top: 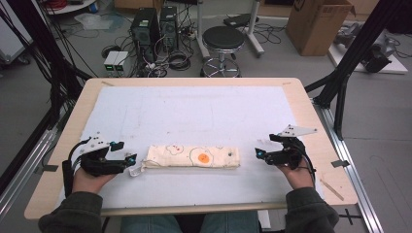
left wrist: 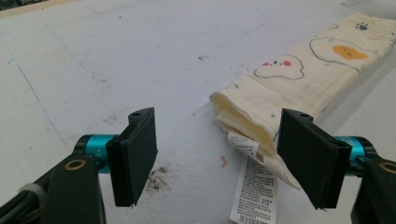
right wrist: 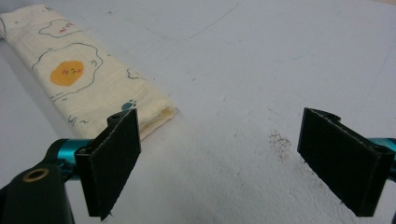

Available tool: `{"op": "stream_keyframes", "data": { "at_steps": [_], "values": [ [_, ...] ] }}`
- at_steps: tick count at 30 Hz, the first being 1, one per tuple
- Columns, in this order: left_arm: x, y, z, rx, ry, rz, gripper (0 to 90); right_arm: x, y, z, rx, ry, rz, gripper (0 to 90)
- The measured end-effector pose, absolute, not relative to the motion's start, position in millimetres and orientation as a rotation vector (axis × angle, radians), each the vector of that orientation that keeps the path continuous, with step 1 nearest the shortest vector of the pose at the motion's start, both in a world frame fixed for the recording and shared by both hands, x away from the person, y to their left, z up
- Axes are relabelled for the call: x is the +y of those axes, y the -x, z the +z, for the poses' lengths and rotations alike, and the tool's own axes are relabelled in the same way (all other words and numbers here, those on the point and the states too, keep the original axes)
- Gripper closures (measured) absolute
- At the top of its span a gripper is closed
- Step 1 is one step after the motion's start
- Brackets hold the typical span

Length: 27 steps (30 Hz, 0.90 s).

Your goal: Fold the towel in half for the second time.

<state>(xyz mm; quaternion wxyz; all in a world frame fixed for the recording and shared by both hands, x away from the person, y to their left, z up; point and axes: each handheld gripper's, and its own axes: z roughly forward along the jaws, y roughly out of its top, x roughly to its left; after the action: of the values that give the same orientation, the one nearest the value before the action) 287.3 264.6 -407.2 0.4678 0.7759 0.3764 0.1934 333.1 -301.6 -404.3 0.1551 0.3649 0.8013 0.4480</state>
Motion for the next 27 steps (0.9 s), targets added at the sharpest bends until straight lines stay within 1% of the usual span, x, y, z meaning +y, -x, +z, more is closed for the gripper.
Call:
{"op": "stream_keyframes", "data": {
  "at_steps": [16,27],
  "values": [
    [268,-269,-411,0.927,-1.905,0.481,28.9,-317,-311,-413,2.264,-1.065,1.278,12.7],
    [271,-262,-414,0.917,-1.901,0.489,28.6,-320,-304,-418,2.253,-1.069,1.276,12.7]
  ]
}}
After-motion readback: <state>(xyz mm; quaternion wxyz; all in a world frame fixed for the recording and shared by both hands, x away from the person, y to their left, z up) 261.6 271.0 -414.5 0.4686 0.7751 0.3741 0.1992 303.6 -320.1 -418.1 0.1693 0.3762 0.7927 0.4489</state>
